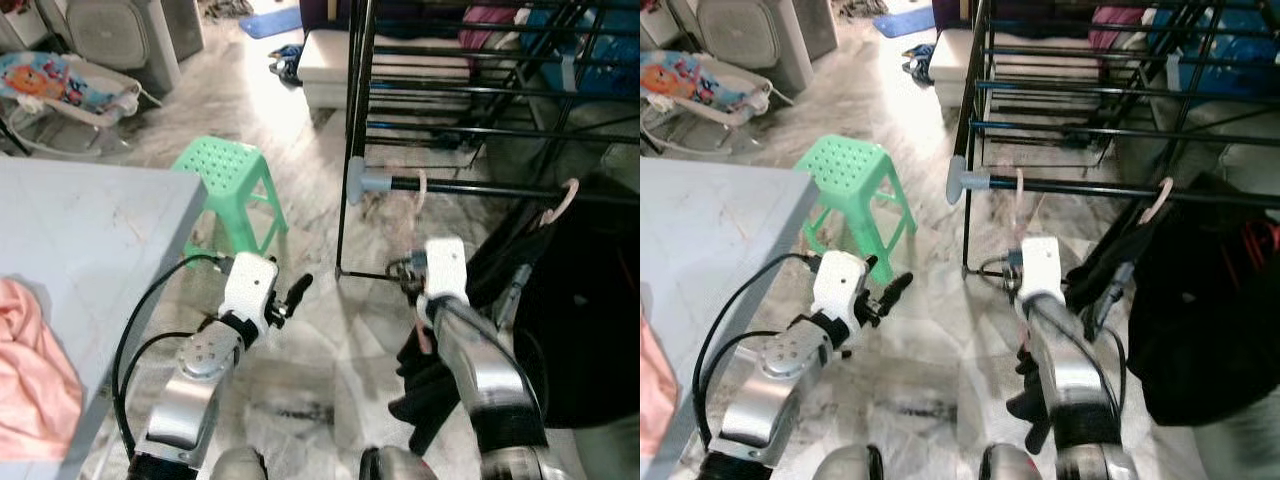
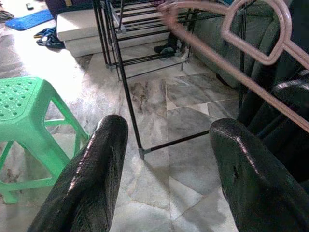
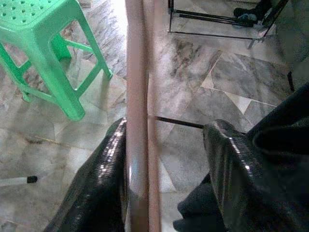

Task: Hang hanger

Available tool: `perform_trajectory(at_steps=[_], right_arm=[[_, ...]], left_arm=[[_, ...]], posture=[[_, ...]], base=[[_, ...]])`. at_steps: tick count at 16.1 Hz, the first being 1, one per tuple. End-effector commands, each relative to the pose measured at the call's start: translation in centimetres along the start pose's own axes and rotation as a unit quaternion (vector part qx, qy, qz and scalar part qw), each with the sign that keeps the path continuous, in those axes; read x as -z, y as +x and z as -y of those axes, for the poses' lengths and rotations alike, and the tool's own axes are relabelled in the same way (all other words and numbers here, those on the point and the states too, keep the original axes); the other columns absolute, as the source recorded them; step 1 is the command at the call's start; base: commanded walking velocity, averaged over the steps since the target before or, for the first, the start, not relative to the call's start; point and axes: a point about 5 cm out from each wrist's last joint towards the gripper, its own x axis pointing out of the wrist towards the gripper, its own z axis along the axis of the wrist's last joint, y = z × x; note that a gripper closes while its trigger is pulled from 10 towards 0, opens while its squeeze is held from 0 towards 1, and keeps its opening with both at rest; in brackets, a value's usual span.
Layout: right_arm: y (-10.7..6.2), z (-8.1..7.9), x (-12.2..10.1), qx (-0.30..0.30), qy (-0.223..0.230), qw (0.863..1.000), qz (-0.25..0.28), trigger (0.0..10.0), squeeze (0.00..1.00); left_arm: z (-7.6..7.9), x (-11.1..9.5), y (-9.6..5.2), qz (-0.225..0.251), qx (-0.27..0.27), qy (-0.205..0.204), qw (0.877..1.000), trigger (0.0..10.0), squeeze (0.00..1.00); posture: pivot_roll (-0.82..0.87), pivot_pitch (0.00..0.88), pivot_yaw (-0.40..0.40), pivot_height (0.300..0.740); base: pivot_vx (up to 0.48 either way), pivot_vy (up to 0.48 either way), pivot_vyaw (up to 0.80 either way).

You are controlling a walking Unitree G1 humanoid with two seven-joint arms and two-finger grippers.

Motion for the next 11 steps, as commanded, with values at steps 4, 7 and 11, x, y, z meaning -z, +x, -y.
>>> perform_trajectory(at_steps=[4,7,11], right_arm=[[-2.9,-0.2,1.0,0.012,-0.025,0.999,0.025,10.0,1.0],[-4.7,0.4,0.9,0.021,-0.014,0.999,0.038,10.0,1.0],[-5.8,1.2,1.4,0.038,-0.014,0.998,0.04,10.0,1.0]], left_arm=[[-0.4,0.4,0.2,-0.003,-0.008,0.004,1.0,10.0,0.0],[-0.6,0.2,0.7,0.002,-0.011,0.008,1.0,10.0,0.0],[-0.5,0.3,0.7,0.003,-0.008,0.011,1.0,10.0,0.0]], posture=[[-0.01,0.032,0.011,0.74],[-0.01,0.024,0.009,0.74],[-0.01,0.021,0.013,0.74]], base=[[0.0,0.0,0.0],[0.0,0.0,0.0],[0.0,0.0,0.0]])
